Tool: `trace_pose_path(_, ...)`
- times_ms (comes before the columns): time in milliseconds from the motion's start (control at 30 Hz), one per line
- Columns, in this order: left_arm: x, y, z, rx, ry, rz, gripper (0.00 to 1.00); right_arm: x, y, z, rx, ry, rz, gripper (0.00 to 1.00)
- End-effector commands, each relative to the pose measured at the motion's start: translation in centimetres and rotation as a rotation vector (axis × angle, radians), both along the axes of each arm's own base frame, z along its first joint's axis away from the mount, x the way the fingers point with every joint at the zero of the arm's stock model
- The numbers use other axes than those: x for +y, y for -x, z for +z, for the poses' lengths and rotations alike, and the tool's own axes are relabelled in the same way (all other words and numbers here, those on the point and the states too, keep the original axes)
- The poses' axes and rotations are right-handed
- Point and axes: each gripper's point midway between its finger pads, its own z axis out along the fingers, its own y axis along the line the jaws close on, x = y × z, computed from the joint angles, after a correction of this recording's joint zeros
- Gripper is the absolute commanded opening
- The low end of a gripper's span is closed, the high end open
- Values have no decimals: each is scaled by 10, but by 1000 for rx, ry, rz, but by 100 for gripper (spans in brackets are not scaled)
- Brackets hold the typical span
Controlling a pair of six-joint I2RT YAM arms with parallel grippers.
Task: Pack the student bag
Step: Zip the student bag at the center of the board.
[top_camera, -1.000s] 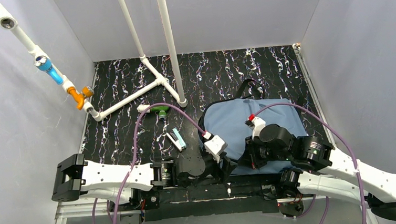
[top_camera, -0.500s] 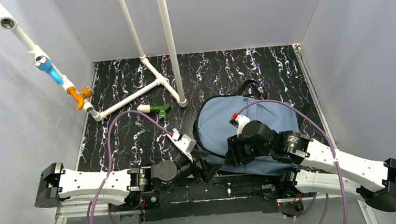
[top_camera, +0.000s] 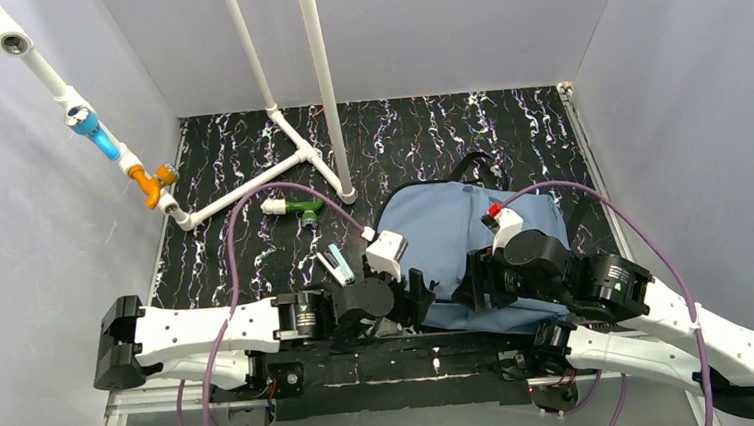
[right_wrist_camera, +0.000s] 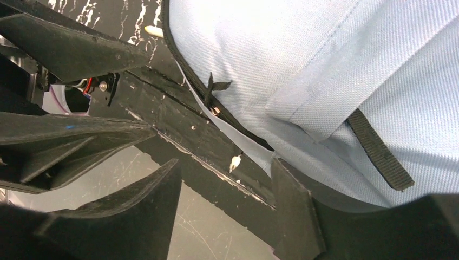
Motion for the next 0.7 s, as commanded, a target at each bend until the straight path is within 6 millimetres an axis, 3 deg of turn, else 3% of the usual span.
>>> trace_pose_path(0,3,-13,-11,-16,-106,39,61,-3,-3,4,-11,2,-29,65)
trace_pose_path(233,-19,-24,-27,34,-115,23,51,-2,-2,-8,-1,23,-10,63)
trace_pose_path(533,-54,-14,-39,90,-108,-79,46,7,0,-18,12,29,26,61)
trace_pose_path(567,-55,-14,-42,92,-119,-84,37,8,0,-18,9,30,33,60)
trace_pose_path(600,-54,-14,-44,89,-133,-85,22,8,0,-18,7,34,39,59)
trace_pose_path(667,-46,-20,-44,79,-161,-62,7,10,-2,-22,-7,58,65,57)
